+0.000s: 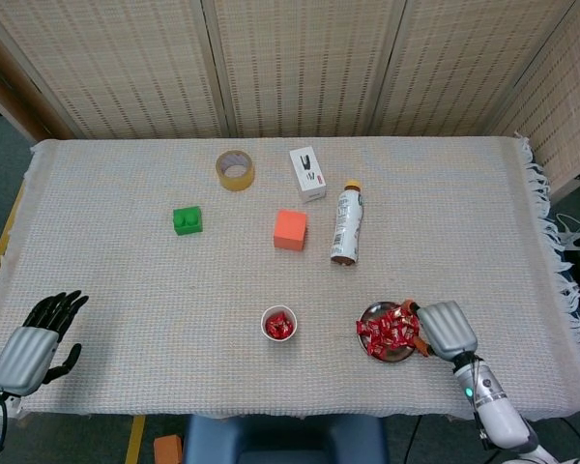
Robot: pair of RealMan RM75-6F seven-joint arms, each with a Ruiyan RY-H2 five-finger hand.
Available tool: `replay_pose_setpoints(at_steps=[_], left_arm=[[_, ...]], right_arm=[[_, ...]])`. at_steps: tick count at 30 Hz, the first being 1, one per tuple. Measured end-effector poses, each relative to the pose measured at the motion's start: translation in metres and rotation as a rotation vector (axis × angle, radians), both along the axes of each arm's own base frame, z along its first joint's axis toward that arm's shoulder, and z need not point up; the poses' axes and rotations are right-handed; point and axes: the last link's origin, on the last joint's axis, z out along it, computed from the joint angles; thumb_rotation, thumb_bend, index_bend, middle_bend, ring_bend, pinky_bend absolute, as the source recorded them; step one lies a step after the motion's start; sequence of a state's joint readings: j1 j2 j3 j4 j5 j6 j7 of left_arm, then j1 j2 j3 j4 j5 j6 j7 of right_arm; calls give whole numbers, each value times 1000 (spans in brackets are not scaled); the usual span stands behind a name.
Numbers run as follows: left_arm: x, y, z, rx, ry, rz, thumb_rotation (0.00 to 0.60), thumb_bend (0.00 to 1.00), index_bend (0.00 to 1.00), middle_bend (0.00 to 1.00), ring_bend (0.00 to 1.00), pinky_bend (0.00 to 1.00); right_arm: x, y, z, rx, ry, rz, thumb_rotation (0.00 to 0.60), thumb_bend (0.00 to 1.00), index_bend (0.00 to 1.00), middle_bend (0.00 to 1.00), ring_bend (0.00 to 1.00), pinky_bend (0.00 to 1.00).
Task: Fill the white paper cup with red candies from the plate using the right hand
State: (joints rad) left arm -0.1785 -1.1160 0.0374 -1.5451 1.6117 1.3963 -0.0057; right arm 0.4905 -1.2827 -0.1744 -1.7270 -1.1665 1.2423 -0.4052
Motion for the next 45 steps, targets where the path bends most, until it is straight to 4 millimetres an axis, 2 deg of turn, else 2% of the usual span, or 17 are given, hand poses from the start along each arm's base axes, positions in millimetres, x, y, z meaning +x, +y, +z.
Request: replay_pose_setpoints(at_steps=[6,11,18,33,39,45], left_arm=[[1,-1,-1,-3,12,-8,600,485,0,0,16,101],[2,-1,-2,-13,12,-16,600,485,0,5,29,106],[2,-2,-2,-9,11,-27,600,486,0,7,36,112],[0,-1,-1,-10,6,-25,600,488,3,7,35,112],[0,-1,1,-5,2,-23,600,496,2,7,36,113],[1,-2,0,-7,2,-27,600,497,0,7,36,112]], right_arm=[[-39,24,9,-26,-13,-55,600,213,380,923,826,1000],[-54,35,5,-33,-55,-73,600,213,379,923,827,1000],[-46,36,-14,-23,-91,-34,600,213,407,923,836,1000],[-38,23,-35,-8,-85,-29,600,213,477,923,847,1000],[-37,22,-36,-14,-90,-27,600,213,597,923,855,1000],[-35,23,-29,-33,-94,-22,600,213,624,923,858,1000]])
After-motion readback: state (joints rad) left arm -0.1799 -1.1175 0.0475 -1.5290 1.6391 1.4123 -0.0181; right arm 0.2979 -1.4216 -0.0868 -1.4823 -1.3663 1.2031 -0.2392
